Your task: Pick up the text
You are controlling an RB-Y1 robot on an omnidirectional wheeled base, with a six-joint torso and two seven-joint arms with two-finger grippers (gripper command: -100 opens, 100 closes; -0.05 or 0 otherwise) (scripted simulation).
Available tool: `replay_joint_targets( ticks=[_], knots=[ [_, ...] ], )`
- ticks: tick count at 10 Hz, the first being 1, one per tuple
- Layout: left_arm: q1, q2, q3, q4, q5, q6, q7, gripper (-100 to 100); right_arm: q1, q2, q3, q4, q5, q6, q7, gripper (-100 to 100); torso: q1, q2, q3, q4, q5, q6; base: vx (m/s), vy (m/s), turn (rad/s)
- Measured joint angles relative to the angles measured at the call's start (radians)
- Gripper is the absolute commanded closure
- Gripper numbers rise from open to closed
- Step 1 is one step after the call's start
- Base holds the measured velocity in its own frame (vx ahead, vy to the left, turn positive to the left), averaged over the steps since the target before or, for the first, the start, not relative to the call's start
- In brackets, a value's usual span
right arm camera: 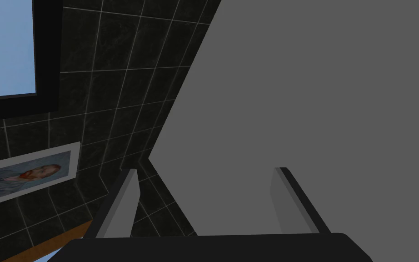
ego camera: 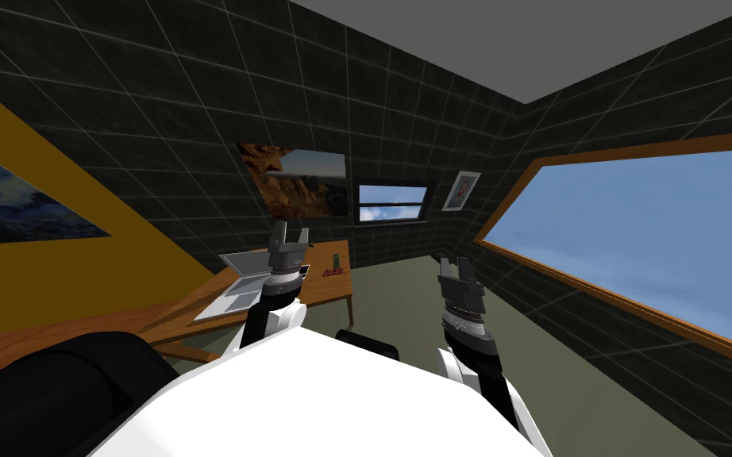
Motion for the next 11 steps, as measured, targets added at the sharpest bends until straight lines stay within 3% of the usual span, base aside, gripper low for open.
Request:
replay_joint_targets(
  ticks=[3, 8, 11],
  knots=[
    [-0.051, 0.029, 0.003, 0.039, 0.029, 0.073, 0.002, -100, 0.0, 0.0, 0.0, 0.0, 0.0, 0.0, 0.0, 0, -0.003, 0.0, 0.0, 0.0, -0.001, 0.0, -0.001, -0.038, 0.005],
    [-0.119, 0.09, 0.001, 0.178, 0.087, 0.175, 0.013, -100, 0.0, 0.0, 0.0, 0.0, 0.0, 0.0, 0.0, 0, -0.001, -0.001, 0.0, 0.0, 0.0, 0.0, 0.002, -0.03, -0.002],
    [-0.16, 0.11, 0.005, 0.218, 0.112, 0.253, 0.014, -100, 0.0, 0.0, 0.0, 0.0, 0.0, 0.0, 0.0, 0, -0.001, -0.001, 0.0, 0.0, 0.0, 0.0, 0.007, -0.021, -0.005]
  ],
)
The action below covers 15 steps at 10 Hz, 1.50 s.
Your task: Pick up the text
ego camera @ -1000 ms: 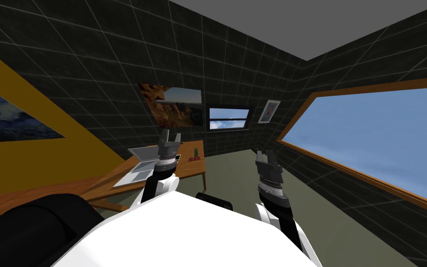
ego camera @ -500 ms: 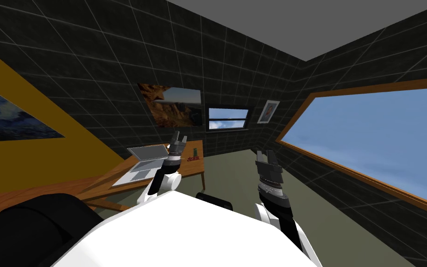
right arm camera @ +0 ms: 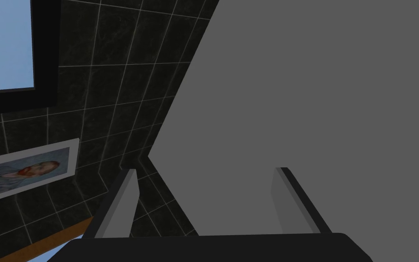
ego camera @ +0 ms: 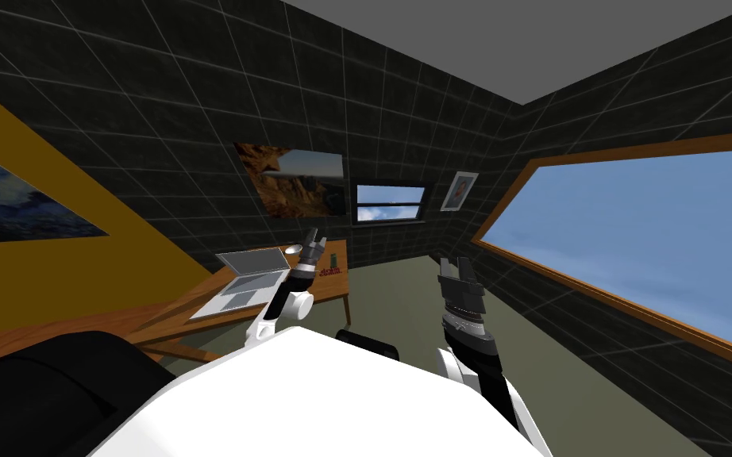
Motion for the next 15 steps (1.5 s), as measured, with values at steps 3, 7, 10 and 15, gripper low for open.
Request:
replay_joint_targets(
  ticks=[3, 7, 10, 15],
  knots=[
    [-0.05, 0.038, 0.007, 0.076, 0.034, 0.074, 0.004, -100, 0.0, 0.0, 0.0, 0.0, 0.0, 0.0, 0.0, 0, 0.0, 0.0, 0.0, 0.0, 0.0, 0.0, 0.008, -0.021, -0.006],
    [-0.1, 0.075, 0.002, 0.175, 0.069, 0.164, 0.003, -100, 0.0, 0.0, 0.0, 0.0, 0.0, 0.0, 0.0, 0, 0.0, 0.0, 0.0, 0.0, 0.0, 0.0, 0.009, -0.021, -0.01],
    [-0.156, 0.101, 0.005, 0.27, 0.095, 0.238, 0.0, -100, 0.0, 0.0, 0.0, 0.0, 0.0, 0.0, 0.0, 0, 0.0, -0.001, 0.0, 0.0, 0.0, 0.0, 0.017, -0.023, -0.018],
    [-0.214, 0.159, 0.014, 0.396, 0.144, 0.358, 0.004, -100, 0.0, 0.0, 0.0, 0.0, 0.0, 0.0, 0.0, 0, 0.001, 0.0, 0.0, 0.0, 0.0, 0.0, 0.015, -0.019, -0.015]
  ],
)
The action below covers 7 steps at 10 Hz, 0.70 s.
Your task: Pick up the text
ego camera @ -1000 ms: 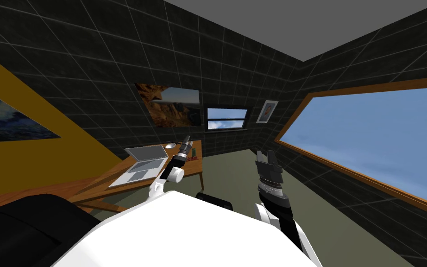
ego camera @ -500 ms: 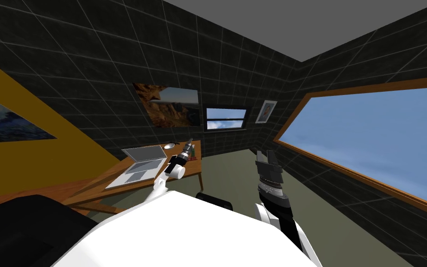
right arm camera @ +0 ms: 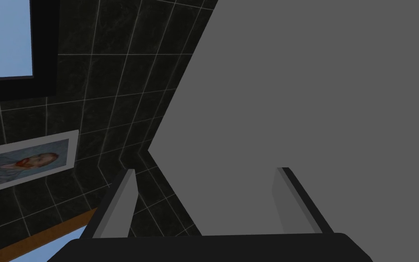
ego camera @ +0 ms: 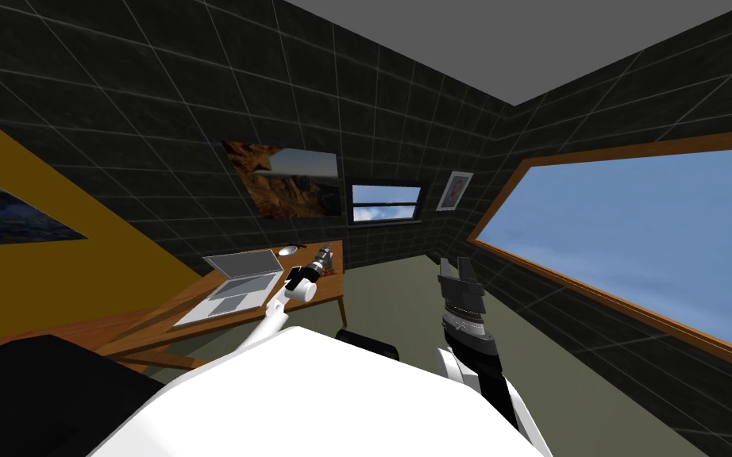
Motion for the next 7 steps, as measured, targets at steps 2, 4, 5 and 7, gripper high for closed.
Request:
replay_joint_targets(
  ticks=[2, 4, 5, 7],
  knots=[
    [-0.03, 0.031, 0.002, 0.061, 0.024, 0.044, 0.004, -100, 0.0, 0.0, 0.0, 0.0, 0.0, 0.0, 0.0, 0, 0.0, -0.001, 0.0, 0.0, 0.0, 0.0, 0.019, -0.024, -0.022],
    [-0.066, 0.038, 0.009, 0.113, 0.037, 0.105, -0.003, -100, 0.0, 0.0, 0.0, 0.0, 0.0, 0.0, 0.0, 0, -0.001, -0.001, -0.001, 0.0, 0.0, 0.0, 0.025, -0.023, -0.028],
    [-0.089, 0.053, 0.013, 0.142, 0.051, 0.136, -0.005, -100, 0.0, 0.0, 0.0, 0.0, 0.0, 0.0, 0.0, 0, -0.001, -0.002, -0.001, 0.0, 0.0, 0.0, 0.026, -0.019, -0.017],
    [-0.106, 0.069, 0.012, 0.197, 0.065, 0.178, -0.004, -100, 0.0, 0.0, 0.0, 0.0, 0.0, 0.0, 0.0, 0, 0.0, 0.0, 0.0, 0.0, 0.0, 0.0, 0.012, -0.016, -0.013]
  ],
)
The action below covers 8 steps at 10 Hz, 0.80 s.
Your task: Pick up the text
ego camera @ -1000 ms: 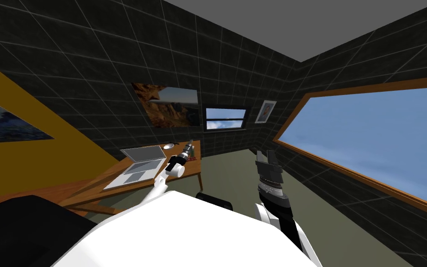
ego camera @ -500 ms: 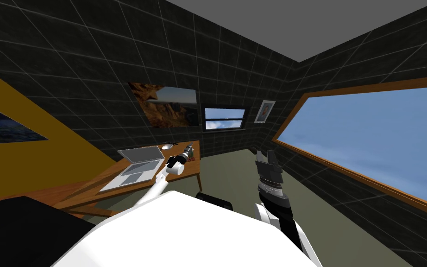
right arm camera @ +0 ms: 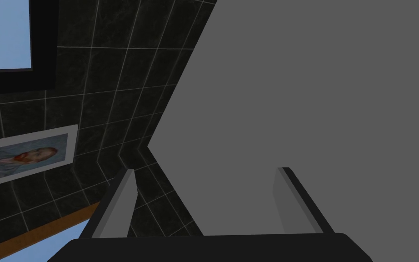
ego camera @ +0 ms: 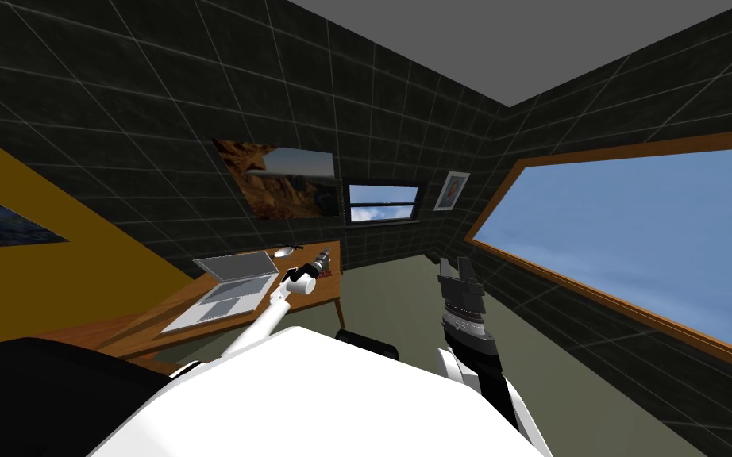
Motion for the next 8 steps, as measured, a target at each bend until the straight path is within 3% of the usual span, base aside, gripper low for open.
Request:
replay_joint_targets(
  ticks=[8],
  knots=[
    [-0.098, 0.072, 0.019, 0.193, 0.065, 0.194, -0.003, -100, 0.0, 0.0, 0.0, 0.0, 0.0, 0.0, 0.0, 0, 0.0, 0.0, 0.0, 0.0, 0.0, 0.0, 0.017, -0.017, -0.019]
  ],
)
